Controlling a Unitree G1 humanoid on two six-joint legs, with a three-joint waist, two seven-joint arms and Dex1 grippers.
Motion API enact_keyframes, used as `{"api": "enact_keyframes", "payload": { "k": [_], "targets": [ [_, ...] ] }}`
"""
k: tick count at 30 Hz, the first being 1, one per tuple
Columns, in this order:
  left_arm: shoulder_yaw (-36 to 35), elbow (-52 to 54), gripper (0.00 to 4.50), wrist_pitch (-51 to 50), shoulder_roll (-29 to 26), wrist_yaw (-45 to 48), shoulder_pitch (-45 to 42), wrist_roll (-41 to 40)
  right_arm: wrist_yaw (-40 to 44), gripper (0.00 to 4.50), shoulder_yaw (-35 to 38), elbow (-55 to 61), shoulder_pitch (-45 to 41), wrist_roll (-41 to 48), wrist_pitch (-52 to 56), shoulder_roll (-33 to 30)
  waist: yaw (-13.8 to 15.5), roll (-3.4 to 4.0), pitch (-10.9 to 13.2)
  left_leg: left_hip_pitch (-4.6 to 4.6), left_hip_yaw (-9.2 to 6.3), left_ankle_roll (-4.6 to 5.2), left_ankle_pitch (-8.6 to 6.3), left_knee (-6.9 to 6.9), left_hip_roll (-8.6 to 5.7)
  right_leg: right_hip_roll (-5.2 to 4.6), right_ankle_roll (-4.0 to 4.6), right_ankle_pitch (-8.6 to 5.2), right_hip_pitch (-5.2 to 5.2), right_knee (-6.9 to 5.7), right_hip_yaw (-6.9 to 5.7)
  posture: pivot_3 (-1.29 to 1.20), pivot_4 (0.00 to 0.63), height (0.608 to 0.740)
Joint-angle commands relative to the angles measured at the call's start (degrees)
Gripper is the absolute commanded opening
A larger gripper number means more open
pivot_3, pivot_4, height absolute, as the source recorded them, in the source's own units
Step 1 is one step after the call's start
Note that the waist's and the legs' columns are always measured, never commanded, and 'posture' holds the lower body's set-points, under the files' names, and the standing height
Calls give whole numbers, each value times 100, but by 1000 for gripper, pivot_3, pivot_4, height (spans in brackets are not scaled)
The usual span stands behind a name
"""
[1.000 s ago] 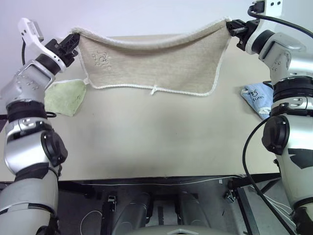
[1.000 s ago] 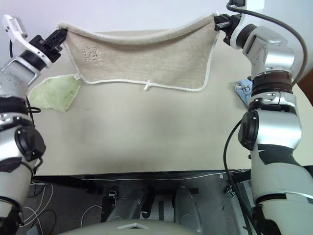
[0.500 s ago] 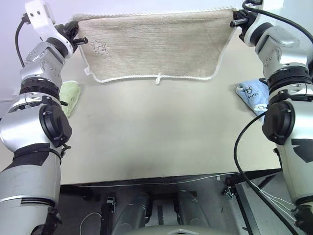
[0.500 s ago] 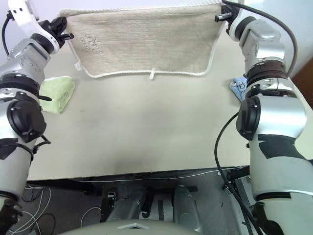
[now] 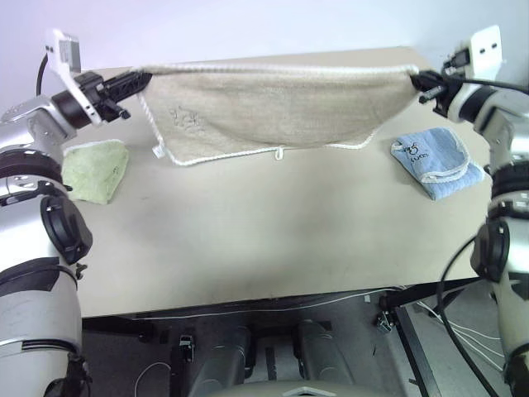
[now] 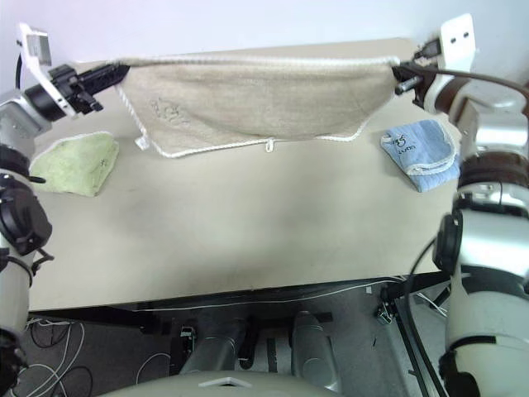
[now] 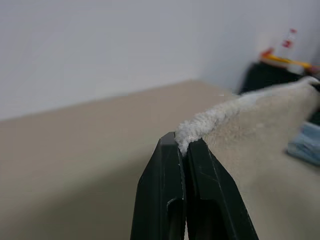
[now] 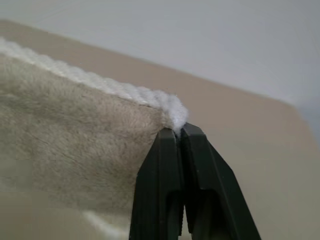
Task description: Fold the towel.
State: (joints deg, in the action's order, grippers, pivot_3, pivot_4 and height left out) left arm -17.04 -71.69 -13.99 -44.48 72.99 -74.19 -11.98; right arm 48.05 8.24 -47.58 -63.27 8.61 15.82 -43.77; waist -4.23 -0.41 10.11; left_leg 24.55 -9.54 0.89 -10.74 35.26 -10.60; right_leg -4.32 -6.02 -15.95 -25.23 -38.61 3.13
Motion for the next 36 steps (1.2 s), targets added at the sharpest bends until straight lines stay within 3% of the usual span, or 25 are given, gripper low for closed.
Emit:
{"api": "enact_keyframes", "payload": {
  "k": [1,4,8,19,25,29,31,36],
  "targets": [
    [98,691,31,-445,-372,802,254,-166,925,0,223,1880,661,728,1002,-509,20,0,0,2,0,0,0,3,0,0,0,0,-1,-2,-1,0,150,740],
    [142,1497,31,-1040,-606,1259,854,-353,1494,0,272,2841,1458,994,1331,-1003,34,0,0,4,0,22,-14,15,0,-1,0,0,0,-10,-1,0,150,740],
    [3,2846,31,-1935,-777,1314,1816,-828,1225,0,272,2795,1671,805,1084,-1164,21,0,0,-7,10,25,-17,51,0,-1,0,0,11,-47,4,0,150,740],
    [-816,6495,31,-4231,-1193,989,5248,-2449,2786,0,494,4272,3172,1603,1286,-1983,53,5,0,-22,5,25,-21,64,3,-3,2,-1,36,-46,5,0,150,740],
    [-1311,7388,31,-4359,-1052,608,6861,-2814,3039,0,273,4535,3650,1496,919,-2033,163,6,0,-35,11,14,-31,63,10,-6,18,-9,51,-41,8,0,150,740],
    [-1319,7547,31,-3924,-968,386,7422,-2700,3050,0,-79,4374,4011,915,203,-2119,267,6,0,-41,24,17,-34,64,19,-13,31,-17,69,-28,0,0,150,740],
    [-1225,7495,31,-3436,-885,179,7538,-2458,2871,0,-253,4093,3878,692,17,-1998,327,10,1,-39,62,20,-35,64,41,-18,34,-18,79,-8,-7,0,150,740],
    [-1262,7296,31,-3162,-701,-75,7119,-2707,2656,0,-609,3672,3429,441,-236,-1621,367,9,1,-39,156,28,-41,62,110,-21,33,-17,95,27,-26,0,150,740]
  ]
}}
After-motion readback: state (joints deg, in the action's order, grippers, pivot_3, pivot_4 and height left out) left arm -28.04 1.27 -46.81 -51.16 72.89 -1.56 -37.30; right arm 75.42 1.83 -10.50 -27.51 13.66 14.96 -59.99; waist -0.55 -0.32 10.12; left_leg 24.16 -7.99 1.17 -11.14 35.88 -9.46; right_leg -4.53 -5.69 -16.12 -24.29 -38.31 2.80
